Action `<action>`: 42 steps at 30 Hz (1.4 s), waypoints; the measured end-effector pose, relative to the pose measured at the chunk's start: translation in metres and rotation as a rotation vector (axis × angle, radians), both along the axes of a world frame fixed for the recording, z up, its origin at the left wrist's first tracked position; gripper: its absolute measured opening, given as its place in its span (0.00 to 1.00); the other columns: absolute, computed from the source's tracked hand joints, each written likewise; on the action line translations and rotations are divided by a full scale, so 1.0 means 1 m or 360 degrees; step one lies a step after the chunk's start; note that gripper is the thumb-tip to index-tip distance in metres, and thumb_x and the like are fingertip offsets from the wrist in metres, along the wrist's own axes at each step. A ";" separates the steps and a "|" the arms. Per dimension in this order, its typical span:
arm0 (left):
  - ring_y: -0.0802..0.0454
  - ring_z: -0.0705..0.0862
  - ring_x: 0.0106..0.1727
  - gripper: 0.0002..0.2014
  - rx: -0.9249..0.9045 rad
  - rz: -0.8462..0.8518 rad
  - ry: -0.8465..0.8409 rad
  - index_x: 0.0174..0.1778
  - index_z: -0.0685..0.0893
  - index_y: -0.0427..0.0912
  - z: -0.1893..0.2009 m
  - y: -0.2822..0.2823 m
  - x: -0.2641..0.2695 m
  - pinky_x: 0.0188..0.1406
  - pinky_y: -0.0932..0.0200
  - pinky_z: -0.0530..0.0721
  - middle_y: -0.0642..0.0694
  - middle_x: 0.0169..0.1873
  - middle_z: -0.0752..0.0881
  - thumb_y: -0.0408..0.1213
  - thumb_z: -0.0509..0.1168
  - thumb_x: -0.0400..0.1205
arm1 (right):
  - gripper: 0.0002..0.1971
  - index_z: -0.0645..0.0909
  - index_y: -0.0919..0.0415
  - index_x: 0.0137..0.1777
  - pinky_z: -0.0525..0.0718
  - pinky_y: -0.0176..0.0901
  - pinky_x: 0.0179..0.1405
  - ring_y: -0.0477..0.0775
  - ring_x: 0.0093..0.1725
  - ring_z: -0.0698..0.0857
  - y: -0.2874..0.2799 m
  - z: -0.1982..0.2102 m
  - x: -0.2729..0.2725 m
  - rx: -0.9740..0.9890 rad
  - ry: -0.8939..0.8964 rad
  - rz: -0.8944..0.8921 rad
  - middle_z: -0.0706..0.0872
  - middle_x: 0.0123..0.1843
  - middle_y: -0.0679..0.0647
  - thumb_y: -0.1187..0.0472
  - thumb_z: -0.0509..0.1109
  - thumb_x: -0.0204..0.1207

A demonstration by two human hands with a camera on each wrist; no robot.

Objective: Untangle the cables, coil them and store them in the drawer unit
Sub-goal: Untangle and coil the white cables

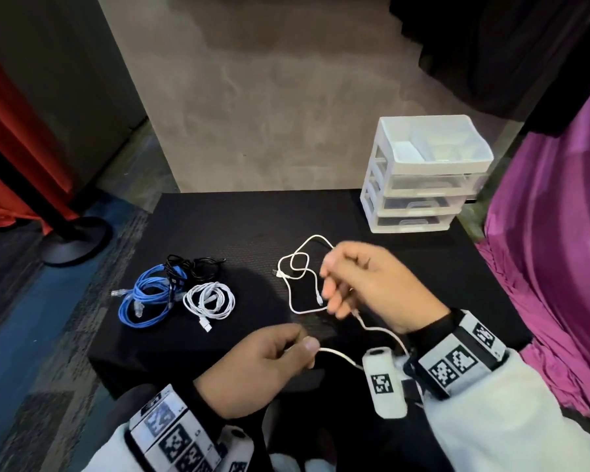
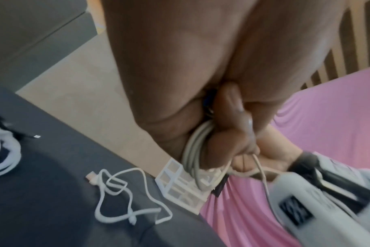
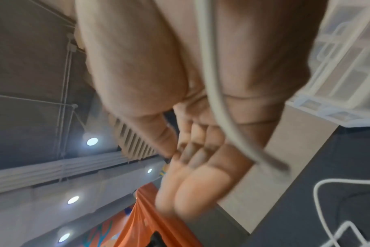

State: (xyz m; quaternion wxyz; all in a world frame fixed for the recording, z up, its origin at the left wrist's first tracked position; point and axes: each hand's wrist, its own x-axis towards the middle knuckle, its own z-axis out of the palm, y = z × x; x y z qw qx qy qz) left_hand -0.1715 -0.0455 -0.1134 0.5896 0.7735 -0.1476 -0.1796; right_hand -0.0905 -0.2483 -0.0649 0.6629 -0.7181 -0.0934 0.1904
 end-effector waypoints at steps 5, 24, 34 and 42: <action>0.58 0.70 0.30 0.18 0.0335 0.0256 0.0019 0.30 0.79 0.50 -0.042 0.016 0.002 0.33 0.56 0.71 0.54 0.26 0.73 0.47 0.66 0.88 | 0.11 0.83 0.62 0.47 0.77 0.45 0.28 0.52 0.28 0.79 -0.011 0.009 0.020 0.0351 -0.0020 -0.0422 0.83 0.33 0.56 0.61 0.64 0.90; 0.53 0.68 0.25 0.21 0.0364 0.1100 0.0134 0.32 0.77 0.44 -0.013 0.082 0.029 0.29 0.57 0.70 0.54 0.22 0.72 0.51 0.63 0.90 | 0.06 0.87 0.50 0.50 0.88 0.56 0.52 0.52 0.44 0.89 -0.029 -0.015 0.002 -0.0707 -0.0677 0.0187 0.91 0.43 0.51 0.53 0.70 0.86; 0.59 0.57 0.19 0.16 -0.0934 0.0713 0.0686 0.40 0.79 0.40 0.036 0.030 0.023 0.20 0.64 0.67 0.51 0.26 0.61 0.45 0.58 0.91 | 0.08 0.88 0.59 0.56 0.86 0.43 0.55 0.48 0.46 0.92 0.028 -0.050 -0.016 -0.0149 -0.0422 0.0137 0.93 0.45 0.51 0.60 0.67 0.90; 0.59 0.60 0.24 0.13 -0.1897 0.0433 0.0907 0.46 0.76 0.44 0.041 0.046 0.022 0.34 0.64 0.70 0.55 0.34 0.68 0.42 0.52 0.93 | 0.10 0.85 0.61 0.49 0.57 0.38 0.21 0.49 0.25 0.56 0.005 -0.051 -0.013 0.0407 0.0014 -0.0051 0.62 0.28 0.57 0.53 0.71 0.84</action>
